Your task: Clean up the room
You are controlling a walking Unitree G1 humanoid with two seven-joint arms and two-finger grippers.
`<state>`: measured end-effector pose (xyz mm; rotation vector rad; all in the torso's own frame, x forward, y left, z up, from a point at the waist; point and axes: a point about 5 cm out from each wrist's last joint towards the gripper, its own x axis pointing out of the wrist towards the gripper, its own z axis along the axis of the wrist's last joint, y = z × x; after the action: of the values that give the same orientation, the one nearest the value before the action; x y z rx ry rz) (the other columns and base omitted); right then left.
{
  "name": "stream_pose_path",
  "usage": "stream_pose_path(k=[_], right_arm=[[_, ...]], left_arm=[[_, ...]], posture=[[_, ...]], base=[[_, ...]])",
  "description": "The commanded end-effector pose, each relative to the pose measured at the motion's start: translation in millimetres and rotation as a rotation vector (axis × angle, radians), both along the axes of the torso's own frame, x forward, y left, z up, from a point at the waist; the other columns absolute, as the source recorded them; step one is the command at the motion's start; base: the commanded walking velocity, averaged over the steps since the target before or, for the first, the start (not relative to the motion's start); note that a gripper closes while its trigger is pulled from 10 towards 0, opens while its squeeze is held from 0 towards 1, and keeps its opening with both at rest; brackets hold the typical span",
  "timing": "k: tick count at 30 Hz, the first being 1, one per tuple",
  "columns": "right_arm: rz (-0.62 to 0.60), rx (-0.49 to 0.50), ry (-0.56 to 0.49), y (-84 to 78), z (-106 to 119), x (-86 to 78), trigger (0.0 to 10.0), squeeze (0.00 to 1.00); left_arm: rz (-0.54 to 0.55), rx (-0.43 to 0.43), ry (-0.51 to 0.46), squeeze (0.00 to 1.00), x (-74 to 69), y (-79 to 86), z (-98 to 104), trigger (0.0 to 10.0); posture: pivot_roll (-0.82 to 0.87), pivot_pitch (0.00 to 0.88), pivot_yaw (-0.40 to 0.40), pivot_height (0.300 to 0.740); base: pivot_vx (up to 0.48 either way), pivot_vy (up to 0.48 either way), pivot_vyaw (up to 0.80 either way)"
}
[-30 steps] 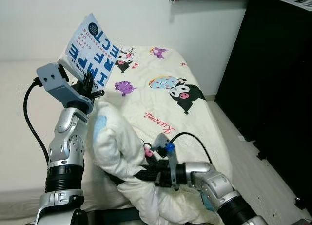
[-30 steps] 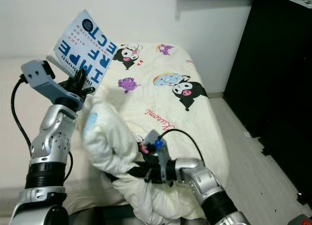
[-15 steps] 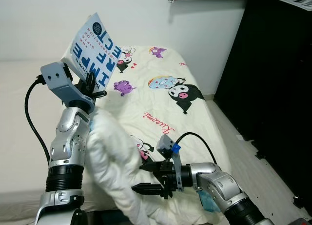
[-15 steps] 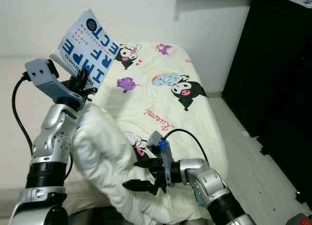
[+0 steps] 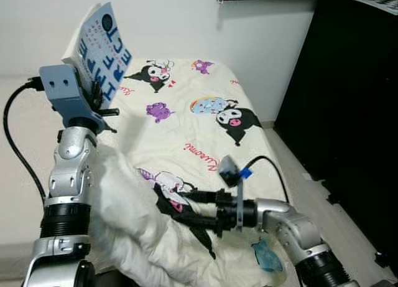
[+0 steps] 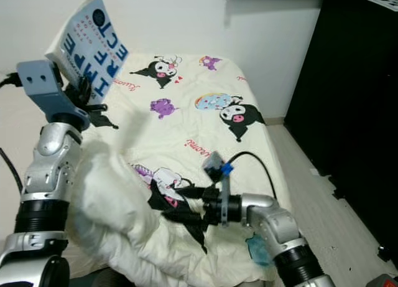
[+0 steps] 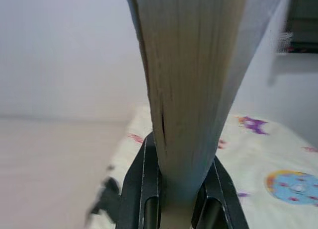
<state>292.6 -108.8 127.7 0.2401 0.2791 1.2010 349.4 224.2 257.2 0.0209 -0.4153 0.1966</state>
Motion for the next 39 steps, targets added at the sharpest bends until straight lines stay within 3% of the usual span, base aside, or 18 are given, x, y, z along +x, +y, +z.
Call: stream_pose_path(k=[1,2,3,6,9,13,16,17,18,19,20,22,25,26,27,30,39], right_arm=[[-0.144,0.038,-0.024,-8.5,7,15.6,10.0,0.0],[-0.238,0.054,-0.018,-14.5,9,24.7,10.0,0.0],[-0.238,0.054,-0.018,-14.5,9,24.7,10.0,0.0],[-0.387,0.092,-0.014,-25.9,13,37.5,10.0,0.0],[-0.417,0.106,0.0,-29.3,13,39.9,10.0,0.0],[-0.46,0.18,0.023,-36.3,16,42.5,10.0,0.0],[-0.507,0.217,0.023,-38.1,18,46.0,10.0,0.0],[-0.533,0.238,0.025,-38.8,19,48.1,10.0,0.0],[-0.533,0.238,0.025,-38.8,19,48.1,10.0,0.0],[-0.565,0.266,0.028,-40.3,20,50.3,10.0,0.0],[-0.565,0.266,0.028,-40.3,20,50.3,10.0,0.0],[-0.58,0.273,0.032,-41.9,19,50.6,10.0,0.0],[-0.585,0.273,0.035,-42.7,19,50.6,10.0,0.0],[-0.598,0.278,0.04,-45.0,17,49.8,10.0,0.0],[-0.597,0.288,0.041,-45.0,17,49.6,10.0,0.0],[-0.597,0.3,0.04,-44.6,19,50.0,10.0,0.0],[-0.606,0.311,0.035,-44.7,20,52.1,10.0,0.0]], left_arm=[[0.037,0.087,-0.078,0.0,-3.5,0.3,20,10.0],[0.042,0.132,-0.072,0.0,-3.5,-1.3,20,10.0],[0.042,0.132,-0.072,0.0,-3.5,-1.3,20,10.0],[0.028,0.206,-0.061,0.0,-2.9,-8.7,17,10.0],[0.017,0.215,-0.057,0.0,-2.8,-12.5,14,10.0],[-0.036,0.259,-0.022,0.0,-2.6,-29.3,0,10.0],[-0.13,0.17,0.039,0.0,-1.0,-41.2,-22,10.0],[-0.178,0.044,0.069,0.0,-0.4,-44.2,-33,10.0],[-0.178,0.044,0.069,0.0,-0.4,-44.2,-33,10.0],[-0.244,-0.246,0.119,0.0,0.2,-46.3,-52,10.0],[-0.244,-0.246,0.119,0.0,0.2,-46.3,-52,10.0],[-0.292,-0.366,0.163,0.0,0.1,-50.4,-65,10.0],[-0.315,-0.389,0.185,0.0,0.1,-52.9,-70,10.0],[-0.371,-0.428,0.257,0.0,0.7,-61.3,-82,10.0],[-0.381,-0.446,0.262,0.0,1.1,-63.0,-84,10.0],[-0.395,-0.498,0.218,0.0,0.3,-63.1,-84,10.0],[-0.402,-0.542,0.198,0.0,-0.2,-63.5,-85,10.0]], posture=[[-0.03,0.0,-0.044,0.451],[-0.02,0.0,-0.047,0.451],[-0.02,0.0,-0.047,0.451],[-0.02,0.0,-0.046,0.451],[-0.02,0.0,-0.048,0.451],[-0.02,0.0,-0.048,0.461],[-0.02,0.0,-0.045,0.471],[-0.02,0.0,-0.044,0.476],[-0.02,0.0,-0.044,0.476],[-0.03,0.0,-0.041,0.486],[-0.03,0.0,-0.041,0.486],[-0.03,0.0,-0.038,0.496],[-0.03,0.0,-0.04,0.501],[-0.03,0.0,-0.041,0.511],[-0.03,0.0,-0.039,0.516],[-0.03,0.0,-0.038,0.531],[-0.03,0.0,-0.037,0.551]], base=[[0.0,0.0,0.0],[0.0,0.0,0.0],[0.0,0.0,0.0],[0.0,0.0,0.0],[0.0,0.0,0.0],[0.0,0.0,0.0],[0.0,0.0,0.0],[0.0,0.0,0.0],[0.0,0.0,0.0],[0.0,0.0,0.0],[0.0,0.0,0.0],[0.0,0.0,0.0],[0.0,0.0,0.0],[-0.386,0.0,0.0],[-0.48,0.0,0.0],[-0.16,0.0,0.0],[0.0,0.0,0.0]])
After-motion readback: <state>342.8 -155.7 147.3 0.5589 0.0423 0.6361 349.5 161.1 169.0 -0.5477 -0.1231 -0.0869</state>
